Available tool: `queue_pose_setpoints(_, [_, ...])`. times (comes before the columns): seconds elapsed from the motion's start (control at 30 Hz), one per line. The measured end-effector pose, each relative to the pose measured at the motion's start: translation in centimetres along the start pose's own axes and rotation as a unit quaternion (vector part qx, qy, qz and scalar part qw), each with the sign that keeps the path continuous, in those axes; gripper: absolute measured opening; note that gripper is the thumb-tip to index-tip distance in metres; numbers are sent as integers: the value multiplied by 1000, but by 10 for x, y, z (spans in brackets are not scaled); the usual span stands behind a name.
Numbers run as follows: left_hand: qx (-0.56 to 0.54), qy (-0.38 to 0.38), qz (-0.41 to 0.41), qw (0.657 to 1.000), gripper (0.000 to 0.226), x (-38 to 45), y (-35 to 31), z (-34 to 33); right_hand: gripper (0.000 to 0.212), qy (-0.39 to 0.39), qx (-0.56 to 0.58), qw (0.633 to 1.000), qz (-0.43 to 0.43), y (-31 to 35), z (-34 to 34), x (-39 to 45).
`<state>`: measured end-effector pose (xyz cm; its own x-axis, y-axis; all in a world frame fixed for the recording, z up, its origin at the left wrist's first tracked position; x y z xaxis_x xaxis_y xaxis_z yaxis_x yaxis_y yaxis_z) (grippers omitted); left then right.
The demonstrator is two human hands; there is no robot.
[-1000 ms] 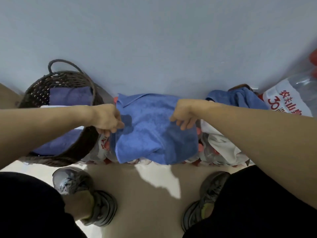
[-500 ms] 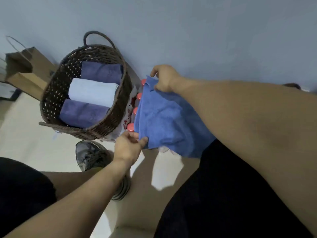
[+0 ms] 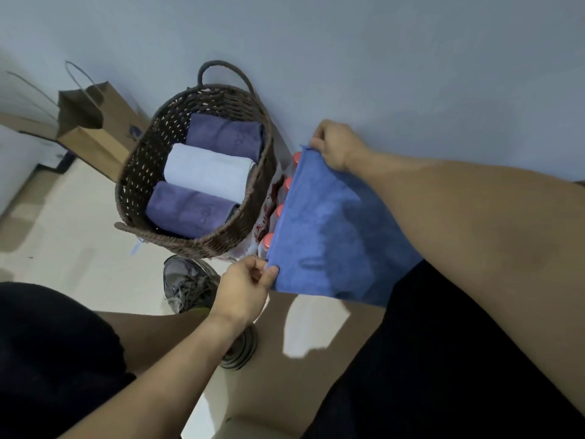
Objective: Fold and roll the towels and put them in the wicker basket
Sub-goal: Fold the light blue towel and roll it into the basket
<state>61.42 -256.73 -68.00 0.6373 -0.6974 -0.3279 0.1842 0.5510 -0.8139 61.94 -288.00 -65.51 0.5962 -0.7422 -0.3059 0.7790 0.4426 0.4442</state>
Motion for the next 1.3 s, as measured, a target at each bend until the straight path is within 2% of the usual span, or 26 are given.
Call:
queue_pose_setpoints(0.13, [3,-30,24,999,19,1,10,-1,34,27,-8,999,-19,-11,-10,2])
queue_pose_setpoints(0.3, [-5,-43,45,998,19,2,12,-5,22,0,23,1000,-11,-10,-10,5])
queue_pose_setpoints(0.57, [-15,-14,74,997,19,0,21,-1,41,-33,37,997,-54,-4,-29,-2])
queue_pose_setpoints(0.67, [-100,-26,120,987,21,-1,24,-3,42,-28,22,996,-80,-1,-32,-4])
queue_pose_setpoints(0.77, [-240,-34,169,955,15,-3,20,-7,48,-24,9,996,-90,4,-30,-4])
queue_pose_setpoints(0.87, [-281,-64,176,941,18,-1,15,-4,36,-29,5,996,-80,5,-29,-7])
queue_pose_setpoints(0.93, [-266,-52,176,946,24,0,16,-4,23,-54,2,995,-79,6,-30,-10])
queue_pose_setpoints(1.0, [-220,-11,169,961,14,0,18,-6,14,-83,-1,994,-72,9,-29,-12])
queue_pose_setpoints(1.07, [-140,31,138,980,4,-1,18,-10,3,-107,53,990,-70,10,-24,-11])
queue_pose_setpoints(1.17, [-72,46,103,991,15,-4,20,-12,10,-110,124,983,-77,9,-14,-5])
queue_pose_setpoints(1.23, [-61,32,100,993,19,-6,23,-10,15,-76,92,992,-48,9,-15,-2])
queue_pose_setpoints(1.3, [-70,16,101,992,21,-5,25,-9,34,-16,34,999,-14,9,-18,-2])
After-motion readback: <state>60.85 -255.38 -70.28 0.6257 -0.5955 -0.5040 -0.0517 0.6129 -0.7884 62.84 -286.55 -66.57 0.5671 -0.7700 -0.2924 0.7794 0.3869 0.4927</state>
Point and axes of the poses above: each hand's wrist, its own x-axis towards the middle knuckle, its own z-axis out of the back of the hand, y = z × x, the point moved 3 cm from there along x, towards the middle knuckle, and after that the axes turned 10 degrees about -z, right-handed, at the moved point
